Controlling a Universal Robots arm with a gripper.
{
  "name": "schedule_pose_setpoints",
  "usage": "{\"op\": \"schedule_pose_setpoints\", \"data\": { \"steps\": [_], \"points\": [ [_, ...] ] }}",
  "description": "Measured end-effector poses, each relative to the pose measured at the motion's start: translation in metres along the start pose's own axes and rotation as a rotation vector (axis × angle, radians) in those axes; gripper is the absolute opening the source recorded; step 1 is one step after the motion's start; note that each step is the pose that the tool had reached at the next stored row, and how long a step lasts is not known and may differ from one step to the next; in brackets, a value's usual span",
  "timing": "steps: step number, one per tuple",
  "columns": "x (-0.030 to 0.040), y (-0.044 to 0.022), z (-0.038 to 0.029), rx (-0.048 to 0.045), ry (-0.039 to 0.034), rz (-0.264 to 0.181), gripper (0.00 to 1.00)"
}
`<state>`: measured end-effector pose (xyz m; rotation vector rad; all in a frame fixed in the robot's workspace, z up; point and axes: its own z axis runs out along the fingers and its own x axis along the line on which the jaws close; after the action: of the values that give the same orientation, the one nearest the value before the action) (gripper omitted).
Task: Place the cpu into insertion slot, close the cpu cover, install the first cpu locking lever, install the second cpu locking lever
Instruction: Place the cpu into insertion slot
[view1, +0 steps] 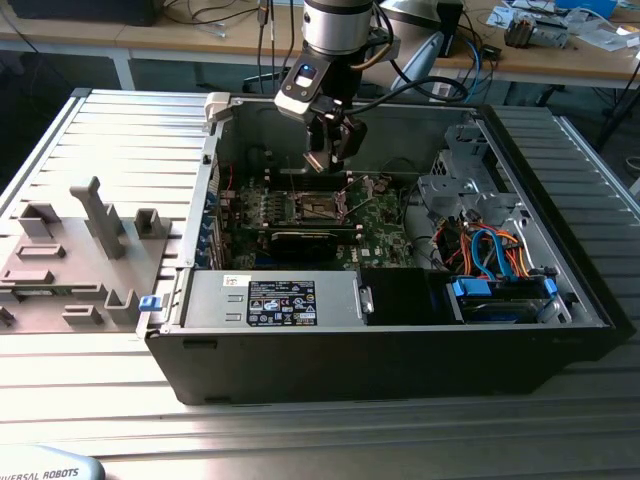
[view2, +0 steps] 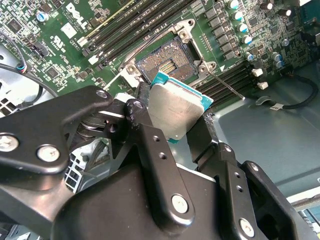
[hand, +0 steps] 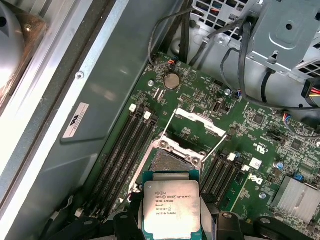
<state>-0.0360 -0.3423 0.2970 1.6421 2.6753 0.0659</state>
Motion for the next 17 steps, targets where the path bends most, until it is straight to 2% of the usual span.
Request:
{"op": "schedule_pose_setpoints", "data": {
  "steps": [17],
  "points": [
    [0.0,0.0,0.0,-0.0003,-0.0006,0.016,0.54]
  ]
}}
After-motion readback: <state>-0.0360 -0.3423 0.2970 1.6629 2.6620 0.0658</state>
